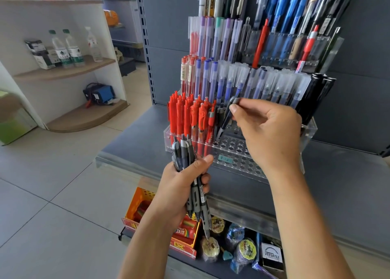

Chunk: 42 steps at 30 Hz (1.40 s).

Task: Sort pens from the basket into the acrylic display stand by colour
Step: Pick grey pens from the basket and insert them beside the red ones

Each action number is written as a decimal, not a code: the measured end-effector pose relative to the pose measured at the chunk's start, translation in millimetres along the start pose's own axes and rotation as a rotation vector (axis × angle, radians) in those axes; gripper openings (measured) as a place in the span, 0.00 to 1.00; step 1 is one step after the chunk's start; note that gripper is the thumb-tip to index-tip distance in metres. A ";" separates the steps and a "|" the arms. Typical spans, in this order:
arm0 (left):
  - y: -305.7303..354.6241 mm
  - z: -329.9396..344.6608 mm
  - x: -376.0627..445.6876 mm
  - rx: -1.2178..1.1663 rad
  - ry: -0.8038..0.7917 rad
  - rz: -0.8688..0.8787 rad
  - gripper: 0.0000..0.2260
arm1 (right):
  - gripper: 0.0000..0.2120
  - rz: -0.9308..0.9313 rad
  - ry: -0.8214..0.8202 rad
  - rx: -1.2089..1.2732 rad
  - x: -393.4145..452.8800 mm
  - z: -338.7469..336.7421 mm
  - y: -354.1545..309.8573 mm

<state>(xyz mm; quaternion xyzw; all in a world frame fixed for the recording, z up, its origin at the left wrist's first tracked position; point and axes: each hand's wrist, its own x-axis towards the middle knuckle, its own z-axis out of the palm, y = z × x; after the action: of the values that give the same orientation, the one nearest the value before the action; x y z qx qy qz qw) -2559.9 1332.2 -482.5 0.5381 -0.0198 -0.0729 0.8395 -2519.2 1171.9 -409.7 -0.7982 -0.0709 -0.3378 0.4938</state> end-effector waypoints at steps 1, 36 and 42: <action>0.0 -0.3 -0.2 0.002 -0.002 -0.001 0.14 | 0.09 -0.014 -0.003 -0.018 0.0 2.2 -0.4; 4.8 3.9 -11.5 -0.073 -0.256 -0.128 0.01 | 0.07 0.415 -0.788 0.071 -24.3 -21.2 -10.8; 1.5 9.5 -11.7 0.022 -0.294 -0.137 0.02 | 0.02 0.352 -0.652 0.145 -24.5 -21.6 -8.2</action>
<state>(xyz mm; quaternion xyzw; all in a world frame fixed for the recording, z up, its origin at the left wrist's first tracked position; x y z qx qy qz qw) -2572.3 1325.9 -476.7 0.5310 -0.1064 -0.2077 0.8146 -2551.7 1163.3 -412.4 -0.8266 -0.1099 0.0303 0.5511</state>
